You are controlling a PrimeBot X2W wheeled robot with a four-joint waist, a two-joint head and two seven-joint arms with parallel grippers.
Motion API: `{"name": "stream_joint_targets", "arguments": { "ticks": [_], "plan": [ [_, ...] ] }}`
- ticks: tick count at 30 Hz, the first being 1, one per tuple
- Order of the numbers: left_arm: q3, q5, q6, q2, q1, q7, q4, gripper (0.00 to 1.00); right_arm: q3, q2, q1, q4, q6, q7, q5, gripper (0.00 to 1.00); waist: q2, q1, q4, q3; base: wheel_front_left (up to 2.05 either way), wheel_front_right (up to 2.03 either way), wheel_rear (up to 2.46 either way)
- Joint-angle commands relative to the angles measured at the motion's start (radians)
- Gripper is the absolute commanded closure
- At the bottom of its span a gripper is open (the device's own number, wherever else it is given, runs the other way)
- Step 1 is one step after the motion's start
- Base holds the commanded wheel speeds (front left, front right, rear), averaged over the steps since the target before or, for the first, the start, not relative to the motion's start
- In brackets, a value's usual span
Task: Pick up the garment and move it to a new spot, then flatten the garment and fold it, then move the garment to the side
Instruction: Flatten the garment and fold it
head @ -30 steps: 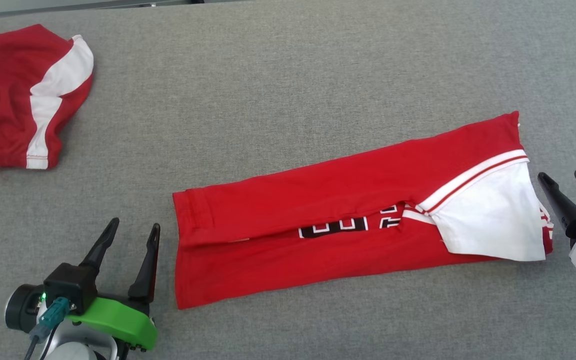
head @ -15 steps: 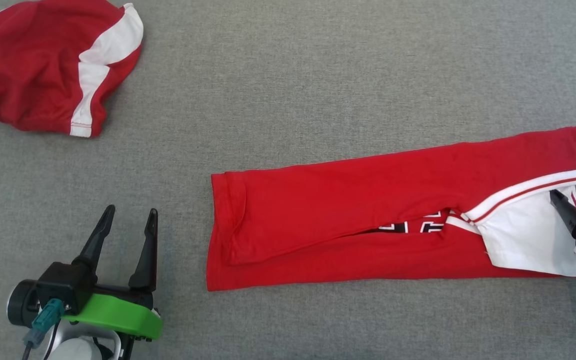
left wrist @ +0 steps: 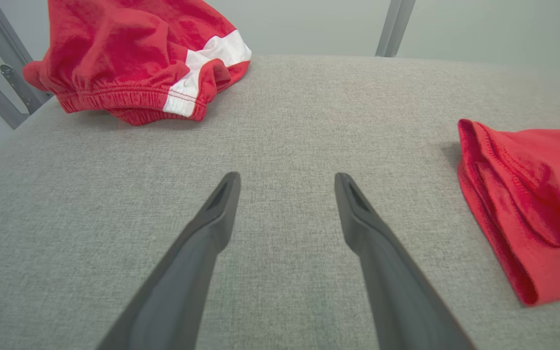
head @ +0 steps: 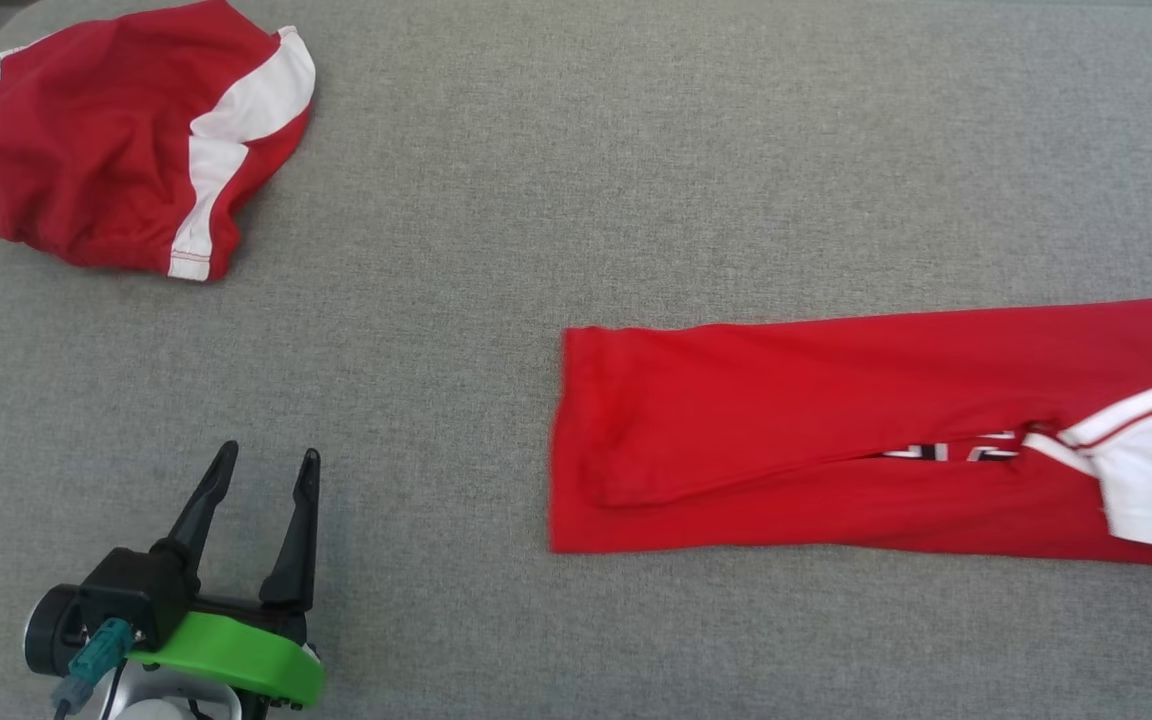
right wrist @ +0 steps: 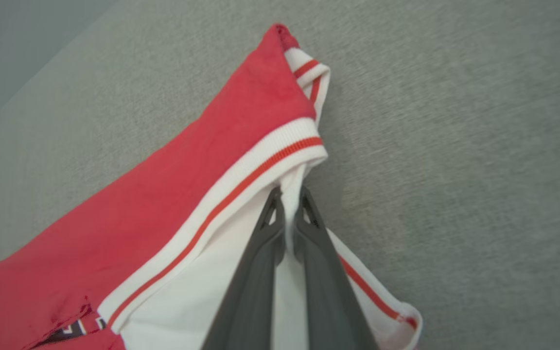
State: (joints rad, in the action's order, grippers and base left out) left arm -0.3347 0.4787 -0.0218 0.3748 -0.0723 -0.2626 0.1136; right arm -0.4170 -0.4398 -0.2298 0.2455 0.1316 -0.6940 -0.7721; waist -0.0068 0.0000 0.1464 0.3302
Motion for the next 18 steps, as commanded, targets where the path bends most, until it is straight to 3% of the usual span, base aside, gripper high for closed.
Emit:
{"name": "stream_joint_targets", "arguments": {
  "ticks": [1,5,8,18],
  "plan": [
    [0.003,-0.011,0.007,-0.006,0.007,-0.003,0.008,0.0,-0.056,-0.013,0.0,0.013,-0.002,-0.006,-0.003,1.0,0.0068,0.0,-0.003,-0.012,0.0,0.0,0.0],
    [0.012,-0.025,0.031,-0.023,0.0,-0.003,0.019,0.0,-0.257,-0.053,0.011,0.021,-0.001,-0.046,0.035,1.0,0.0068,0.0,0.0,-0.025,0.0,0.0,0.0],
    [0.027,-0.035,0.048,-0.033,0.002,-0.003,0.028,0.0,-0.308,-0.063,-0.015,-0.021,-0.001,-0.081,0.048,1.0,0.0068,0.0,-0.006,-0.038,0.0,0.0,0.0],
    [0.065,-0.054,0.083,-0.072,0.022,-0.003,0.059,0.0,0.052,0.065,-0.008,-0.323,-0.001,-0.166,-0.028,1.0,0.0068,0.0,-0.033,-0.087,0.0,0.0,0.0]
  ]
}}
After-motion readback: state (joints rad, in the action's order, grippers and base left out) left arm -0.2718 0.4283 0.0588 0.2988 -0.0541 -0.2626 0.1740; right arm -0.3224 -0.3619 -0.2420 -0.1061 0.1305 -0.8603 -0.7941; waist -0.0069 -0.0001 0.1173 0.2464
